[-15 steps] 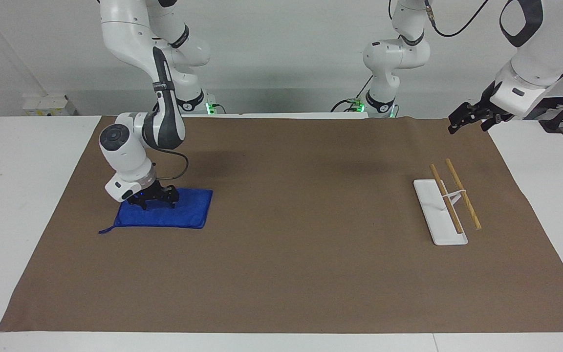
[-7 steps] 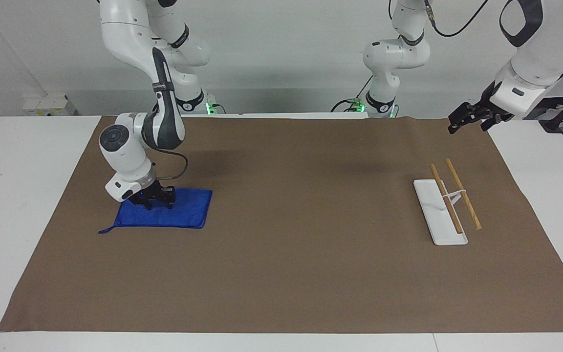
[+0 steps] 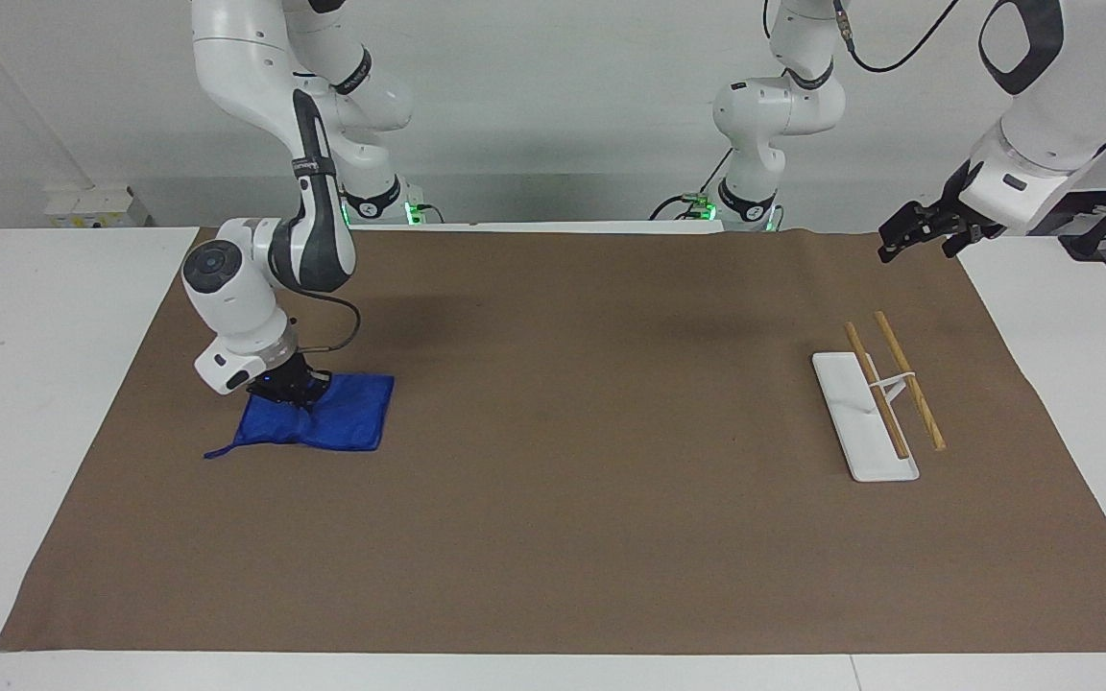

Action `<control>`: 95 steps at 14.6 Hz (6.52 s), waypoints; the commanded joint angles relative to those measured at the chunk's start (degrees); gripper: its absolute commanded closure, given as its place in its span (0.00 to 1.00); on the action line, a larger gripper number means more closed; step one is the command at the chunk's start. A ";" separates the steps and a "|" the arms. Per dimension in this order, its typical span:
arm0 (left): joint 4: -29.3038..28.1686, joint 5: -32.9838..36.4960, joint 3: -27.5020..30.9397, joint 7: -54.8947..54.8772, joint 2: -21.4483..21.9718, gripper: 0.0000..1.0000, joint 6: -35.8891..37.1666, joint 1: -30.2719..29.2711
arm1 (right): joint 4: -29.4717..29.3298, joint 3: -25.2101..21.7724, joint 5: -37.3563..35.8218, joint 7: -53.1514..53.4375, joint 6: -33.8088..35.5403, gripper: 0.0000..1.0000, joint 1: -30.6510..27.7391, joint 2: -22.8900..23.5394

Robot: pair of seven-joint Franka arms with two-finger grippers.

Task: Right arm passes towel to left arm to hang
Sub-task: 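Grasp the towel corner and lift it toward the left gripper, then close the left gripper on the towel held by the right gripper, then open the right gripper and withdraw it while the left gripper holds towel, then lower the towel over the wooden dowels with the left gripper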

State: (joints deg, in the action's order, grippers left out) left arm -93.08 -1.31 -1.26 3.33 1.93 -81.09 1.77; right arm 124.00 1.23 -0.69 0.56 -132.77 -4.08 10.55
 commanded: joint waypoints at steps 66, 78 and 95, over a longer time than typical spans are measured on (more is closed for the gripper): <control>-18.10 -40.08 -0.33 40.61 7.47 1.00 -38.36 7.73 | -17.75 39.67 27.88 51.59 -4.99 0.00 -0.41 -2.20; -33.83 -40.08 -0.32 56.84 12.66 1.00 -51.70 3.24 | -20.99 -0.50 4.56 7.45 29.31 0.00 6.98 -10.81; -36.57 -39.91 -0.24 46.08 10.73 0.99 -62.26 -7.92 | -27.24 -7.11 0.86 0.41 39.52 0.00 7.06 -11.78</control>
State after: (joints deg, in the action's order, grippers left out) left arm -129.73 -40.33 -1.02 53.21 12.81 -141.20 -5.68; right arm 97.36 -5.47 1.04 1.74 -94.26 2.45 -1.37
